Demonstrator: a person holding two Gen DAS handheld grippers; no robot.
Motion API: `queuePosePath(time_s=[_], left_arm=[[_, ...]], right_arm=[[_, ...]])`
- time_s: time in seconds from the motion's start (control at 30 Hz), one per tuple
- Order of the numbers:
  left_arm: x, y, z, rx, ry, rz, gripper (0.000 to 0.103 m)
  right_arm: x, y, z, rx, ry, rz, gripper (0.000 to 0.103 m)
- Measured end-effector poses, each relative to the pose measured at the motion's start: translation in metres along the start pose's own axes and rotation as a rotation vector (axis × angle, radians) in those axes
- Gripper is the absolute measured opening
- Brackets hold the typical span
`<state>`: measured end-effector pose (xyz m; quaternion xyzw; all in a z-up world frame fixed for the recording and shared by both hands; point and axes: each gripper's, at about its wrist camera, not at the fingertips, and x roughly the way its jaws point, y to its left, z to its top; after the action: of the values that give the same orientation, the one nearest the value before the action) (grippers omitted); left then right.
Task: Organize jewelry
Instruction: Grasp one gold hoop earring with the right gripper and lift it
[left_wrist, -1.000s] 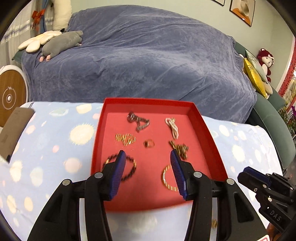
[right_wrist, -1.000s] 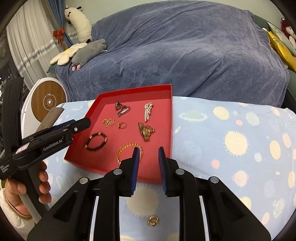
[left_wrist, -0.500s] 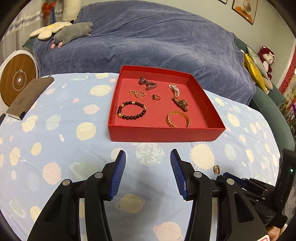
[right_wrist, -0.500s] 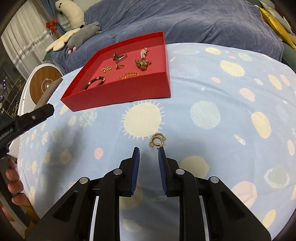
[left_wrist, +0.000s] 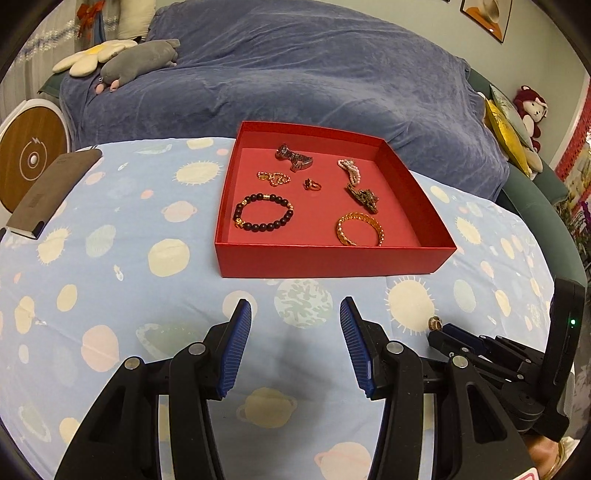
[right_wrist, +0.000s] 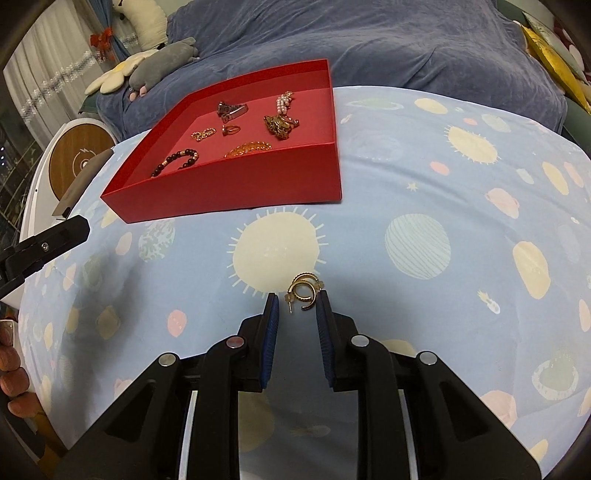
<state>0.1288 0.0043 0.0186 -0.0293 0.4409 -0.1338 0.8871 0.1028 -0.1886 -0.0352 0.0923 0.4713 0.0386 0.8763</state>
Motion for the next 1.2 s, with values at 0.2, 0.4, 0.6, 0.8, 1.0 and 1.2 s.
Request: queuePosePath(time_s=[0.2,0.4,0.6,0.8,1.0,1.2], left_arm=[[0.004,-0.003,-0.001,0.0,0.012,-0.005,0.048],[0.008,-0.011,-0.002,0.012,0.017,-0.026,0.048],[0.012,-0.03,-0.002,0.03,0.026,-0.052,0.048],[0.01,-0.032,-0.003,0.038,0.018,-0.055,0.051],[0.014,-0.023,-0.002,0.014,0.033,-0.059,0.051],[0.013,-0.032,-0.005,0.038,0.031,-0.076,0.051]], right_arm=[[-0.006,-0.001,-0.001,-0.005,-0.011,0.014,0.015],[-0.02,0.003,-0.009,-0.039,-0.015,0.035,0.007],[-0.019,-0.001,-0.008,-0.032,-0.007,0.037,0.021],[-0.005,0.006,0.004,-0.035,-0.004,0.023,0.026],[0.003,0.002,0.004,-0.024,-0.007,0.001,0.021],[-0.005,0.002,0.0,-0.037,-0.02,0.01,0.018]])
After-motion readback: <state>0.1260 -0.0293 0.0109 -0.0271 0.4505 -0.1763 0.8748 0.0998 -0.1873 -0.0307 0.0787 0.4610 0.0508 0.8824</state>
